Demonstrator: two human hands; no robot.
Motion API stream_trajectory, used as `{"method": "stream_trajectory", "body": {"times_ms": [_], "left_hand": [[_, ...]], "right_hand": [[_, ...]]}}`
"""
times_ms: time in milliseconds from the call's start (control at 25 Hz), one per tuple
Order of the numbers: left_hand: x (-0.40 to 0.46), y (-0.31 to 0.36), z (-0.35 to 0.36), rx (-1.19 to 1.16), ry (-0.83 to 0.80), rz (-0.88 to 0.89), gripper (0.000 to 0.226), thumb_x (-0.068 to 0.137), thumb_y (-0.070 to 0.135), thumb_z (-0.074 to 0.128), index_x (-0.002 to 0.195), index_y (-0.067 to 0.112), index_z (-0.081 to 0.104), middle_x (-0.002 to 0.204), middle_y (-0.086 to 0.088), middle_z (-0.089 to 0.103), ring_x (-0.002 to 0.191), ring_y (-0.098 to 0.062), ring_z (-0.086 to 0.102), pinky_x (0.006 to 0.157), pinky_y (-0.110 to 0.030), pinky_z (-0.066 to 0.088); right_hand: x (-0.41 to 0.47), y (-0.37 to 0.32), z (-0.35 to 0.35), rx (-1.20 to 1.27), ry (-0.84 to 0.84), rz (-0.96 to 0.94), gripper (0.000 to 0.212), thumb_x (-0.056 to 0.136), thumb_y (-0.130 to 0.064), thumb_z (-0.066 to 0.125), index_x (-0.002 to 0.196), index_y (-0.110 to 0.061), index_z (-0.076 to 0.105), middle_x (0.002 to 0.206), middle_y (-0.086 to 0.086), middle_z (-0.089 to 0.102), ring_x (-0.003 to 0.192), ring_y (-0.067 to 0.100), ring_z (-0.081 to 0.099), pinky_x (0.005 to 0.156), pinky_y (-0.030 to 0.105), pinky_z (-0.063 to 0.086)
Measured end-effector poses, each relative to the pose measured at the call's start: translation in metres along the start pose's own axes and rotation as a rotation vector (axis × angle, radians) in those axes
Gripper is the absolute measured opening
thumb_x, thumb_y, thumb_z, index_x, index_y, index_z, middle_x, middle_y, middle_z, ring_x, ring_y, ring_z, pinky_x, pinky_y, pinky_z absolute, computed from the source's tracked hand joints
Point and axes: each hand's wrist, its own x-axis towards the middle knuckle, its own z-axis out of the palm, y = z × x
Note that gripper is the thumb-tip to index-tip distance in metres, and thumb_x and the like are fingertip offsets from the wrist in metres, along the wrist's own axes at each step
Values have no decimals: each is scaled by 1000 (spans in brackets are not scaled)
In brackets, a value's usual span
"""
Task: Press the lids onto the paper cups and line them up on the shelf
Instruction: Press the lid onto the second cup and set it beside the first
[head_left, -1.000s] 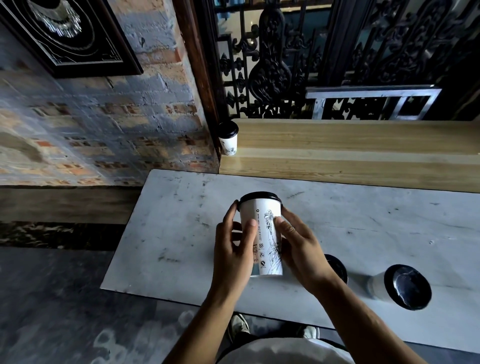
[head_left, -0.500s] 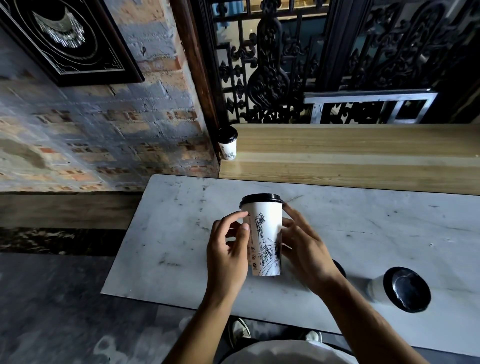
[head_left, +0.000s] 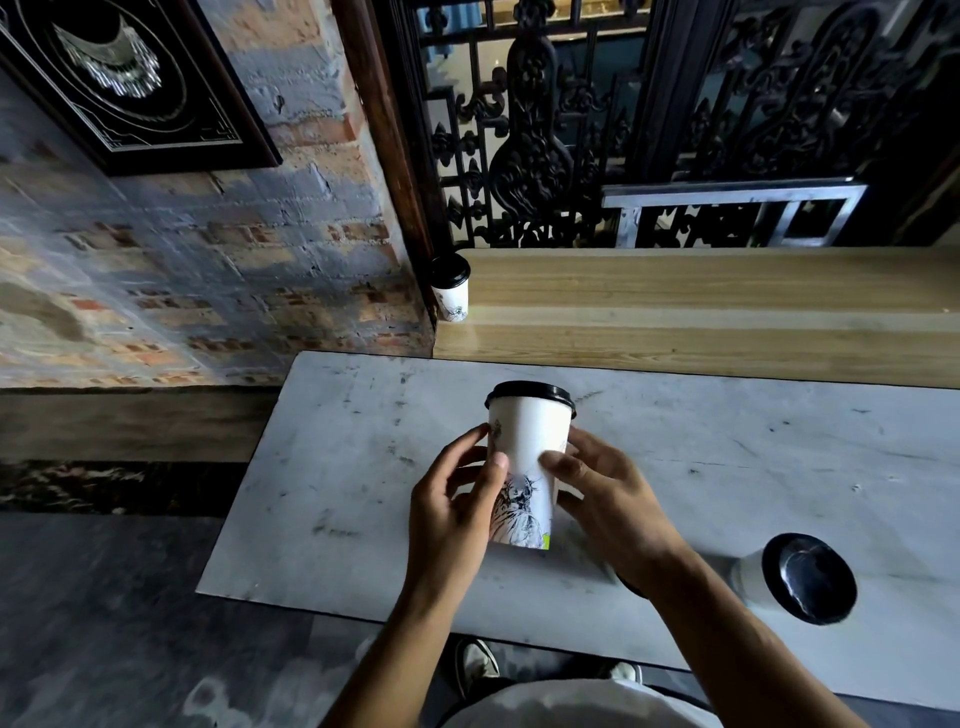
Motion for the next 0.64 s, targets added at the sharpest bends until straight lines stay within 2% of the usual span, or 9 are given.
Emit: {"method": "stream_trajectory", "body": {"times_ms": [80,200,320,440,520,640], "left_hand": [[2,-1,-1,9,17,11,25,94,20,71,113,37,71,99,13,78,93,1,72,75,-12,54],[5,-4,-3,39,30,22,25,93,20,72,108,39,72,97,14,77,93,-2,72,74,-13,53],[8,-11,-5,83,32,49,21,90,32,71,111,37,73,98,10,77,94,-10,73,83,-30,59],[9,-10,-5,100,21,100,24,88,37,69,111,39,73,99,4,76,94,-17,73,86,-46,62],[11,-8,-4,107,7,116,24,90,30,70,108,45,74,101,5,76,95,-18,74,86,-47,62],[12,-5,-2,79,29,82,30,92,24,72,104,51,74,105,9,77,99,-14,74,87,-42,62]], "right_hand": [[2,2,0,29,38,45,51,86,-8,76,134,-9,59,111,16,77,100,27,76,81,37,63],[4,4,-1,58,59,75,66,82,-15,78,141,-16,50,119,19,74,102,34,75,82,44,63],[4,3,-1,-30,37,71,73,85,-21,81,146,-26,42,122,16,77,112,39,73,88,46,58],[4,2,-1,-83,27,65,71,87,-21,78,146,-29,40,124,12,77,111,33,74,77,32,59],[6,4,-3,-49,27,59,64,88,-18,75,144,-24,45,122,11,77,109,30,74,80,33,58],[8,3,-5,26,80,53,46,92,-13,54,137,-22,56,104,10,79,91,27,72,84,39,53]]}}
